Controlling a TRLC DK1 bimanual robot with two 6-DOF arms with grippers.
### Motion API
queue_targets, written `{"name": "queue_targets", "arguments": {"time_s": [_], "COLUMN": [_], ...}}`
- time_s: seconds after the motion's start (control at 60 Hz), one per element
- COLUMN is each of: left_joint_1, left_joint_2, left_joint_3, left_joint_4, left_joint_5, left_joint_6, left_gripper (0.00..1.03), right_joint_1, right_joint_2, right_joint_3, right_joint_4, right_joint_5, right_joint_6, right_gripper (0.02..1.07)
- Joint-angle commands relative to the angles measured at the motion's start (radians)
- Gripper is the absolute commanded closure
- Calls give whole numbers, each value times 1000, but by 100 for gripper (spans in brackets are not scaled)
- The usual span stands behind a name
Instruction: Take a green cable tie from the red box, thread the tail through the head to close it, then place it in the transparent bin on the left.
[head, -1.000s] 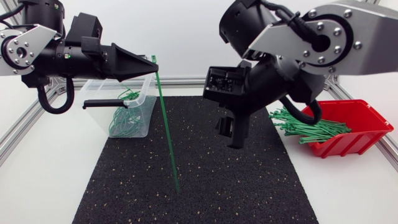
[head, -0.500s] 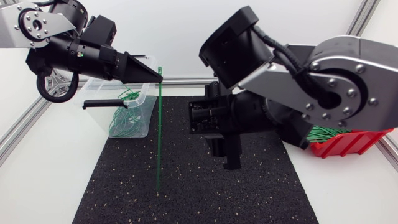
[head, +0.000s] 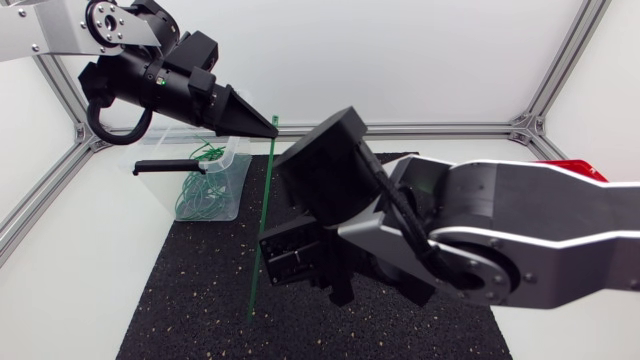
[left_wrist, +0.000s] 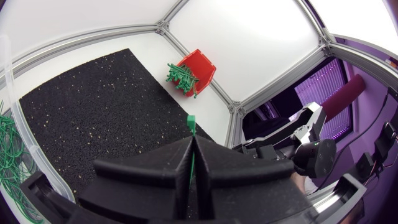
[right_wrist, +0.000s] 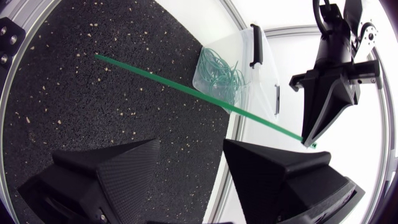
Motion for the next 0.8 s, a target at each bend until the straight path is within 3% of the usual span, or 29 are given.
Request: {"name": "queue_targets", "arguments": {"time_s": [0.0,0.167,0.367,0.683,0.783], "left_joint_1": [-6,-9,0,12,12], "left_joint_2": [33,93,160,199,206], "left_joint_3": [42,107,176,206,210], "left_joint_4": [-31,-128,-240,-286,-301], "left_joint_5": [5,5,5,0,-9], "left_joint_6": [33,72,147,172,185], "left_gripper": [101,101,101,100,101], "right_joint_1": [19,45,76,151,161], "right_joint_2": [28,76,97,154,173], "right_joint_3": [-56,-61,-96,-104,-139], "right_joint_4": [59,77,196,252,340], "right_joint_5": [18,20,20,24,29], "right_joint_6": [-67,-71,-143,-190,-238], "right_gripper": [31,31,31,32,32]}}
